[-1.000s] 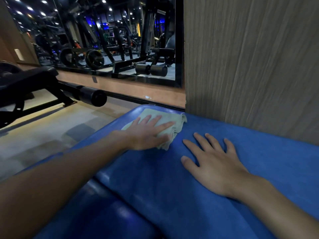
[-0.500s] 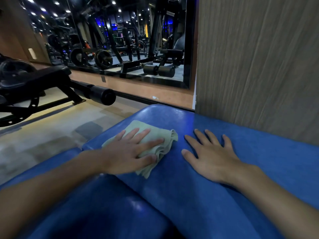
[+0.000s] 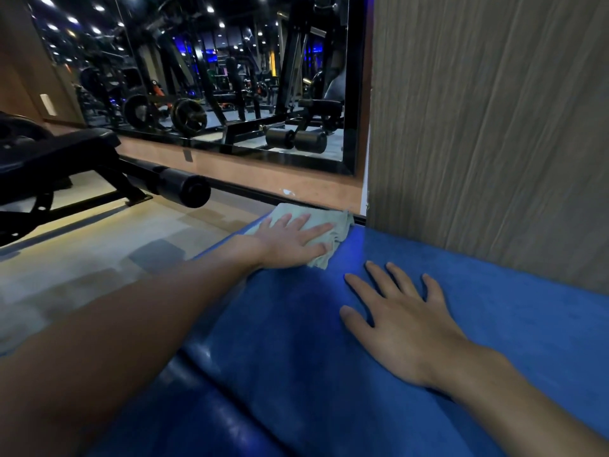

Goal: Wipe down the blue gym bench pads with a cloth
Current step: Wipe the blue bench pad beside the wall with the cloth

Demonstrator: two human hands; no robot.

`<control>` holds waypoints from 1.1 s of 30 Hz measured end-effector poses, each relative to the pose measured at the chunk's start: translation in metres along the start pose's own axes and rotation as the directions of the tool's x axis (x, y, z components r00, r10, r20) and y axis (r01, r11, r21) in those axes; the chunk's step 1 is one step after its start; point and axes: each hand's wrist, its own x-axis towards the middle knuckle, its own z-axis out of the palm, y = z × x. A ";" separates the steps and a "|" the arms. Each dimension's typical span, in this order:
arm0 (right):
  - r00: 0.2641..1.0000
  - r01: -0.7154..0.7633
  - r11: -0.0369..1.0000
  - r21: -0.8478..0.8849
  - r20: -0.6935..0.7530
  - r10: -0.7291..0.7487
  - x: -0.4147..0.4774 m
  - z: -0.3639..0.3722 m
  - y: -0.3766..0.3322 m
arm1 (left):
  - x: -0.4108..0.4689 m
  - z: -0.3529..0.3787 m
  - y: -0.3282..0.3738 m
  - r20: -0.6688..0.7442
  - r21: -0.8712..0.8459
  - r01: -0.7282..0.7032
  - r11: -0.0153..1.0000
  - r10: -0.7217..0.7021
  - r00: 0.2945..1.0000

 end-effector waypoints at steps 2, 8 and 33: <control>1.000 -0.004 1.000 0.000 0.005 0.004 0.000 0.000 0.000 | -0.031 0.004 -0.006 0.006 0.002 -0.020 1.000 0.020 1.000; 1.000 -0.010 1.000 0.010 0.014 0.009 -0.001 -0.003 -0.002 | -0.157 0.012 -0.024 0.020 0.055 -0.093 0.994 0.092 0.996; 0.999 0.000 1.000 -0.027 0.032 0.001 0.016 -0.002 -0.008 | 0.007 -0.001 -0.026 0.006 0.006 0.065 0.998 -0.065 0.998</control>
